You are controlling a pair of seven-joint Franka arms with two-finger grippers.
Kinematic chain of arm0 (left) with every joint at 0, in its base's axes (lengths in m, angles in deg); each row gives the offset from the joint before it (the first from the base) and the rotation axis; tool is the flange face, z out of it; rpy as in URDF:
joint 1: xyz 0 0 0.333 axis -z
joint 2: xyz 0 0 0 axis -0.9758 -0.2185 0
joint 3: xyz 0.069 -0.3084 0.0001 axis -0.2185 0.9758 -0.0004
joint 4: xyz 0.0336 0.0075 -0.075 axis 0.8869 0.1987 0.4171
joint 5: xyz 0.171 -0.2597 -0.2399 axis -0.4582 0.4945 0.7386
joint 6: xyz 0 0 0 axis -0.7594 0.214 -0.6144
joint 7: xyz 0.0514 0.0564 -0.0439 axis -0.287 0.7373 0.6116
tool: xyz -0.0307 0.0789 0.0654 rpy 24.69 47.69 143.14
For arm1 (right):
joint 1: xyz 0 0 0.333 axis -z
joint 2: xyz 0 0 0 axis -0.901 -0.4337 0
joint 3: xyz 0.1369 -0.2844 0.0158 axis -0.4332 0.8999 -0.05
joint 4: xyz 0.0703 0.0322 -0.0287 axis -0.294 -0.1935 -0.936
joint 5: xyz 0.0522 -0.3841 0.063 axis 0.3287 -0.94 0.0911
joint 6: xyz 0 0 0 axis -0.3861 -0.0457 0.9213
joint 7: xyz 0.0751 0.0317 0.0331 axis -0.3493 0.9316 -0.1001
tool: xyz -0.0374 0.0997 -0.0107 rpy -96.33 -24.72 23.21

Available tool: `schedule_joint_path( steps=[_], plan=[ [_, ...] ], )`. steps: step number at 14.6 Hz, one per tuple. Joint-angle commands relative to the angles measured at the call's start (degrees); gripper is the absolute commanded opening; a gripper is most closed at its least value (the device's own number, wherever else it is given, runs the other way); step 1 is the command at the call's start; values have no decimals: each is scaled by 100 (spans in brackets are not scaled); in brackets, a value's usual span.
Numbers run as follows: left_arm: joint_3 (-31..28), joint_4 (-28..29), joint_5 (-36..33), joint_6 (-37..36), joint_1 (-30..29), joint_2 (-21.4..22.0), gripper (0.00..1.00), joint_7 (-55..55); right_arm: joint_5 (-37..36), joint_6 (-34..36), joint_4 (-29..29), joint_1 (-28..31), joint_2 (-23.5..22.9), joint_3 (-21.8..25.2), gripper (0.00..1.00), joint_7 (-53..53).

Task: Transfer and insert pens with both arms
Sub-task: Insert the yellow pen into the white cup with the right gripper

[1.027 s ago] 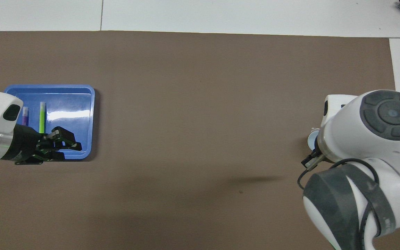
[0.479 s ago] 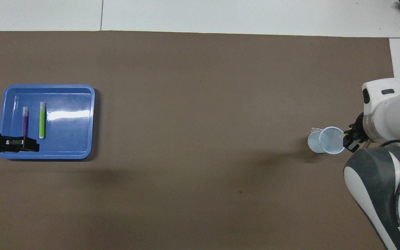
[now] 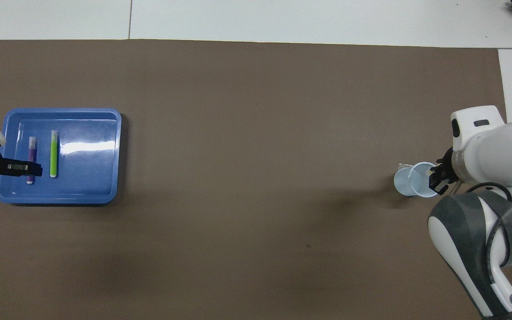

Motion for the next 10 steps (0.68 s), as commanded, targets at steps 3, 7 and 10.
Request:
schedule_joint_path(
  steps=[3,7,10],
  plan=[
    [47,-4,-103,801,-124,-499,58,71,-46,-701,-807,198,48,-57,0,518],
    [47,-39,-103,1302,-124,-895,58,62,-46,-720,-975,417,5,-66,28,643],
    [47,-65,-103,1619,-124,-1141,58,62,-29,-659,-958,409,5,-66,74,642]
  ],
)
